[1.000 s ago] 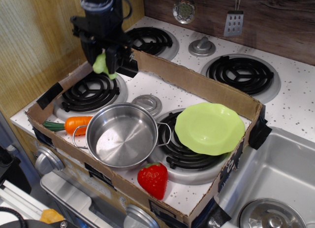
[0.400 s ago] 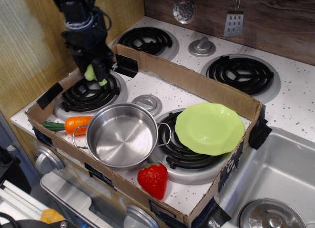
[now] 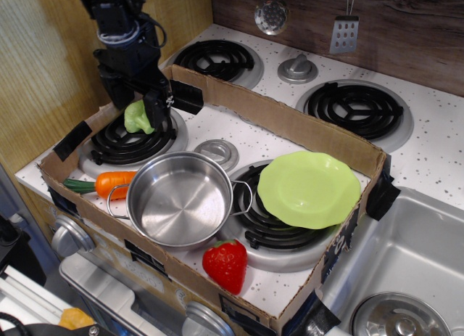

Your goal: Take broccoli out of pan

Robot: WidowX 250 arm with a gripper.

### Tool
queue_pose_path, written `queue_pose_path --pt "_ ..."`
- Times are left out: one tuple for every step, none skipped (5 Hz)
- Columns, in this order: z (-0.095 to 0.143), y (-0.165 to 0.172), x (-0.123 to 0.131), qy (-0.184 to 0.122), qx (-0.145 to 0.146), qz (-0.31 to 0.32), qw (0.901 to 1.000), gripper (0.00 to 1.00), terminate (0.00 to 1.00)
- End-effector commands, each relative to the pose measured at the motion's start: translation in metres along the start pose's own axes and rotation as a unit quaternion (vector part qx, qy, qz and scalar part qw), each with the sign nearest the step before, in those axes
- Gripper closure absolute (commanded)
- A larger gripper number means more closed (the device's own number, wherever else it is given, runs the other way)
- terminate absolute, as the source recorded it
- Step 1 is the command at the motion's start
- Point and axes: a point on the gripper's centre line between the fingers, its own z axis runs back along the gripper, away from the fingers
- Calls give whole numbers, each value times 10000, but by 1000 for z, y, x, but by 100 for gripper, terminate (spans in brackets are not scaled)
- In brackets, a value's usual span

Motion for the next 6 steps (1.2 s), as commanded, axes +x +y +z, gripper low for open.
queue_pose_path --pt "62 -3 27 -102 671 -26 9977 0 0" --pt "84 -10 36 -27 874 -30 9962 0 0" --pt "103 -23 43 -49 671 160 9976 0 0" --pt "115 -43 51 -316 373 361 9982 0 0" --pt "115 -43 51 -316 373 361 9982 0 0" --pt "115 -43 51 -316 373 361 9982 0 0"
